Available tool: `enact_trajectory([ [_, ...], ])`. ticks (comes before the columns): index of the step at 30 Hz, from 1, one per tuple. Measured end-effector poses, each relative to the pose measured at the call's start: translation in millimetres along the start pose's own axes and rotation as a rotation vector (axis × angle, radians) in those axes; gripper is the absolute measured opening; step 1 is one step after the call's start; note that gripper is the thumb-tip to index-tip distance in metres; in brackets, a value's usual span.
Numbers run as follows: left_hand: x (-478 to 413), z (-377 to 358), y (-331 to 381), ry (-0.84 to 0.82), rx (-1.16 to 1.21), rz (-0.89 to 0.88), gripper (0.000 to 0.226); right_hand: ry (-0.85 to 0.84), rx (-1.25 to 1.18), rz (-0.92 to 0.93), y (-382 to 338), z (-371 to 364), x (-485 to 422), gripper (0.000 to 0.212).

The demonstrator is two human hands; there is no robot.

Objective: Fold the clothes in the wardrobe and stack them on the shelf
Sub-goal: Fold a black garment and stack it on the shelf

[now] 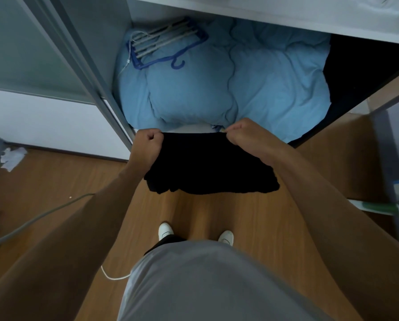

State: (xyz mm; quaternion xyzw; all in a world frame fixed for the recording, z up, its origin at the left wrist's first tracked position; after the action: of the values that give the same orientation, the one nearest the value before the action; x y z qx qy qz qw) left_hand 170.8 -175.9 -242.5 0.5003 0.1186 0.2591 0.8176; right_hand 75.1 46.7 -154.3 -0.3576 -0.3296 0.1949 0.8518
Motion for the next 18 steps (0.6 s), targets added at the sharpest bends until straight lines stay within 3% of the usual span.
enact_trajectory([
  [6, -6.5, -3.7, 10.1, -0.071, -0.079, -0.035, 0.027, -0.263, 0.257, 0.024, -8.7, -21.9, 6.6, 0.041],
  [11, -11.6, -21.9, 5.9, -0.147, -0.123, 0.041, 0.017, -0.299, 0.381, 0.207, -31.7, -26.4, -2.1, 0.041],
  [18, 8.5, -54.6, 3.9, -0.324, 0.048, 0.226, 0.016, -0.355, 0.339, 0.246, -39.7, -26.3, -3.3, 0.035],
])
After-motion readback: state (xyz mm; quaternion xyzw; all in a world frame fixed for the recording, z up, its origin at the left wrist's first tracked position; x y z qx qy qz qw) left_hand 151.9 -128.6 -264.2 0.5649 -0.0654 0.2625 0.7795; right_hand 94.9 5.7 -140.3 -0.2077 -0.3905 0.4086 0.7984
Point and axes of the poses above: each hand's wrist, its own x-axis away from the middle knuckle, its own z-axis out of the back of the hand, y = z × x, the point moved 7 cm from there along -x, towards the middle knuckle, and after that the axes turned 1 degree about -x, right-handed, at the moved point
